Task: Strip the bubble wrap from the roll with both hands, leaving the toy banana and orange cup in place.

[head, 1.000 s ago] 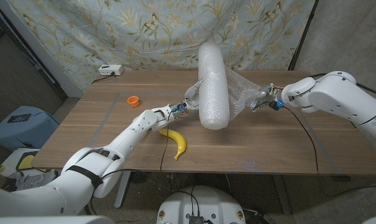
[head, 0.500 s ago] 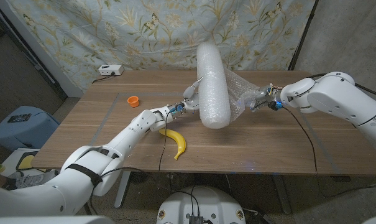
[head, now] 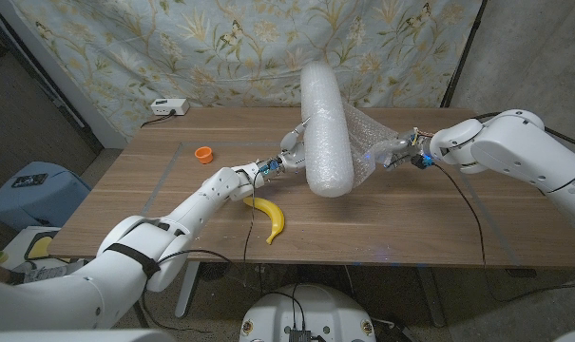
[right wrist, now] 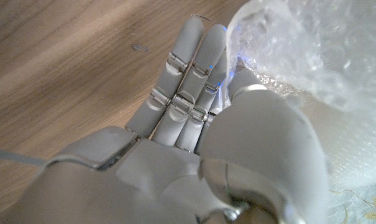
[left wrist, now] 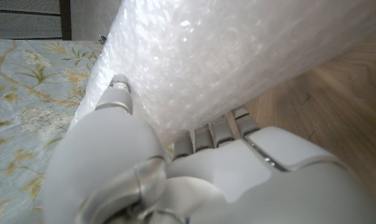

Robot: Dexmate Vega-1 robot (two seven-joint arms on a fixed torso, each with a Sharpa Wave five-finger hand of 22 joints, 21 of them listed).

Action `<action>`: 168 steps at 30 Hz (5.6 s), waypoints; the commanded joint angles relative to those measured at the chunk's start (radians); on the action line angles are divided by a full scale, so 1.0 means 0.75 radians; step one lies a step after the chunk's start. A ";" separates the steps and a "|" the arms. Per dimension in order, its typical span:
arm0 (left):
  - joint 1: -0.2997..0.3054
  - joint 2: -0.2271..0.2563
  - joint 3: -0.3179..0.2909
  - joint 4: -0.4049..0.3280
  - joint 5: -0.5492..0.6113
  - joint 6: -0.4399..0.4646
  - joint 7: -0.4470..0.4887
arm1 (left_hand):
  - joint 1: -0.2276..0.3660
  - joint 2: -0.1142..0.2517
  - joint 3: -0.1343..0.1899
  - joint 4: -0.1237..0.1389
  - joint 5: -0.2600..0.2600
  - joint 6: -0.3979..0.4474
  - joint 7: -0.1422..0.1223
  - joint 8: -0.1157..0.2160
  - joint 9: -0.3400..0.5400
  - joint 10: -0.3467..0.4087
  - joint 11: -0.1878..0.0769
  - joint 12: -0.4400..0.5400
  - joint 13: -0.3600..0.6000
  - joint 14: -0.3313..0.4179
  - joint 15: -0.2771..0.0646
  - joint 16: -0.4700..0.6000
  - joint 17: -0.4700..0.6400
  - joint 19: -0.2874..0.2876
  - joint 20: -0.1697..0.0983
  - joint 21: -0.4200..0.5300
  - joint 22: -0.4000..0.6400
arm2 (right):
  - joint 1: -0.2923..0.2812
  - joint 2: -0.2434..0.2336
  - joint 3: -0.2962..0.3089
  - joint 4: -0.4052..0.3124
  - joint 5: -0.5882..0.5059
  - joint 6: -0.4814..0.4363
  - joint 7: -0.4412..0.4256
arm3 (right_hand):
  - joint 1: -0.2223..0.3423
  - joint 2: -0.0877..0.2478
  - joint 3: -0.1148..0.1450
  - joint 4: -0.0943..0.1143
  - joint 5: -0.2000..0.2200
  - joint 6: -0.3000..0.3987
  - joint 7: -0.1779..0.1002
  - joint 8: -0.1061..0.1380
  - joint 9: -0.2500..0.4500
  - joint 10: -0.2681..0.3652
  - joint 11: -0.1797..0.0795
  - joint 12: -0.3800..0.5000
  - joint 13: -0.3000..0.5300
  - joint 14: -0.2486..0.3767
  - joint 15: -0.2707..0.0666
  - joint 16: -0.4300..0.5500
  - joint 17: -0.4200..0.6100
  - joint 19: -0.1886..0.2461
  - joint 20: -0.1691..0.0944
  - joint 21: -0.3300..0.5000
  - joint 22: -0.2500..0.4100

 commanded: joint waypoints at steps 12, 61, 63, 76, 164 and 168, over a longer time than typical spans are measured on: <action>0.006 -0.058 -0.047 0.109 -0.004 -0.003 -0.058 | -0.025 0.001 0.007 -0.002 0.002 -0.025 -0.019 -0.029 -0.005 -0.038 0.001 -0.021 -0.005 -0.020 0.005 0.011 -0.019 -0.010 0.007 -0.014 0.004 | 0.041 -0.011 -0.017 -0.002 0.011 -0.077 0.010 | 0.017 0.001 -0.008 0.000 -0.003 0.012 0.010 0.008 0.009 0.013 -0.001 -0.010 0.011 0.014 0.001 -0.016 0.009 -0.010 -0.013 0.036 -0.002; -0.051 -0.186 -0.201 0.397 0.002 -0.058 -0.233 | -0.108 -0.012 -0.008 0.004 -0.019 -0.133 0.025 -0.126 -0.033 -0.120 0.005 -0.036 -0.014 -0.097 0.032 0.020 -0.066 -0.039 0.016 -0.058 0.005 | 0.132 0.004 -0.089 0.019 -0.040 -0.149 0.075 | 0.027 0.006 -0.022 0.001 -0.002 0.012 0.014 0.006 0.015 0.019 0.004 -0.033 0.025 0.023 0.001 -0.046 0.026 -0.046 -0.012 0.117 -0.013; -0.047 -0.185 -0.204 0.389 0.001 -0.048 -0.225 | -0.110 -0.012 -0.008 0.005 -0.019 -0.133 0.023 -0.128 -0.033 -0.121 0.004 -0.036 -0.014 -0.097 0.031 0.021 -0.067 -0.039 0.016 -0.059 0.004 | 0.133 0.006 -0.090 0.020 -0.039 -0.154 0.076 | 0.027 0.006 -0.022 0.001 -0.002 0.012 0.015 0.006 0.015 0.020 0.003 -0.034 0.025 0.025 0.001 -0.045 0.030 -0.048 -0.013 0.120 -0.014; -0.012 -0.173 -0.234 0.307 -0.036 -0.017 -0.182 | -0.115 -0.008 -0.004 0.002 -0.020 -0.122 0.032 -0.131 -0.036 -0.108 -0.001 -0.029 -0.016 -0.089 0.026 0.027 -0.074 -0.031 0.016 -0.062 0.004 | 0.170 0.018 -0.127 0.031 -0.067 -0.162 0.102 | 0.030 0.006 -0.025 0.001 -0.002 0.010 0.013 0.003 0.016 0.019 0.003 -0.038 0.034 0.024 0.001 -0.055 0.032 -0.059 -0.012 0.142 -0.016; 0.196 -0.063 -0.244 -0.092 -0.333 0.089 0.041 | -0.180 -0.016 0.002 -0.009 -0.027 -0.240 0.053 -0.228 -0.052 -0.255 0.043 -0.066 -0.050 -0.280 0.137 -0.004 -0.102 -0.090 0.025 -0.138 0.005 | 0.276 0.076 -0.228 0.091 -0.159 -0.202 0.189 | 0.041 0.008 -0.030 0.000 -0.001 0.012 0.014 -0.010 0.027 0.031 0.003 -0.071 0.046 0.036 0.002 -0.087 0.056 -0.118 -0.012 0.251 -0.028; 0.185 -0.063 -0.239 -0.077 -0.327 0.091 0.027 | -0.181 -0.014 0.003 -0.009 -0.027 -0.240 0.054 -0.228 -0.053 -0.257 0.043 -0.065 -0.052 -0.283 0.137 -0.003 -0.102 -0.093 0.025 -0.141 0.005 | 0.269 0.073 -0.214 0.092 -0.157 -0.212 0.177 | 0.040 0.009 -0.030 0.001 -0.001 0.011 0.018 -0.012 0.027 0.028 0.005 -0.069 0.054 0.036 0.002 -0.089 0.055 -0.120 -0.012 0.256 -0.028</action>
